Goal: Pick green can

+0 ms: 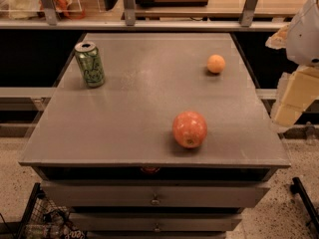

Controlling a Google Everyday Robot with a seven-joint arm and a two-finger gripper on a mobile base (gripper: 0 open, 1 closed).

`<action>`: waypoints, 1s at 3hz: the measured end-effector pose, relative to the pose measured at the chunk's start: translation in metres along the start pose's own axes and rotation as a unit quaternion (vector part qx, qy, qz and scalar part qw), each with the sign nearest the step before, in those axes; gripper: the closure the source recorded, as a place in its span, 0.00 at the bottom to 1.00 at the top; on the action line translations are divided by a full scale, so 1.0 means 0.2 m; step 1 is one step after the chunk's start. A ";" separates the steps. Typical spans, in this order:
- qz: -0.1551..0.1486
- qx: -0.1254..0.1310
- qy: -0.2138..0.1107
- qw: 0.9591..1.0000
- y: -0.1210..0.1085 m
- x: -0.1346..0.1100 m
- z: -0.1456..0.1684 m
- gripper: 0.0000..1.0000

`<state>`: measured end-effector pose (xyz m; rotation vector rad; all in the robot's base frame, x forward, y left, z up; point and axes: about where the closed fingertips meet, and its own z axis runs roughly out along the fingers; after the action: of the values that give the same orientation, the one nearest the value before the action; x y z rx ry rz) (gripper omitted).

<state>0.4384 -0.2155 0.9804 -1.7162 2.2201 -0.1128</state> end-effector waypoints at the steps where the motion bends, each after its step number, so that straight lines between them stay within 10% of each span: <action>1: 0.000 0.000 0.000 1.000 0.00 0.00 0.00 0.00; 3: -0.032 0.007 -0.063 0.997 -0.11 -0.28 0.04 0.00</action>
Offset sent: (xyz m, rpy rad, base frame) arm 0.0299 0.0340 -0.0002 0.0708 -0.0338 0.0773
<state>0.4738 -0.1663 0.9908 -1.7377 2.0695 -0.0346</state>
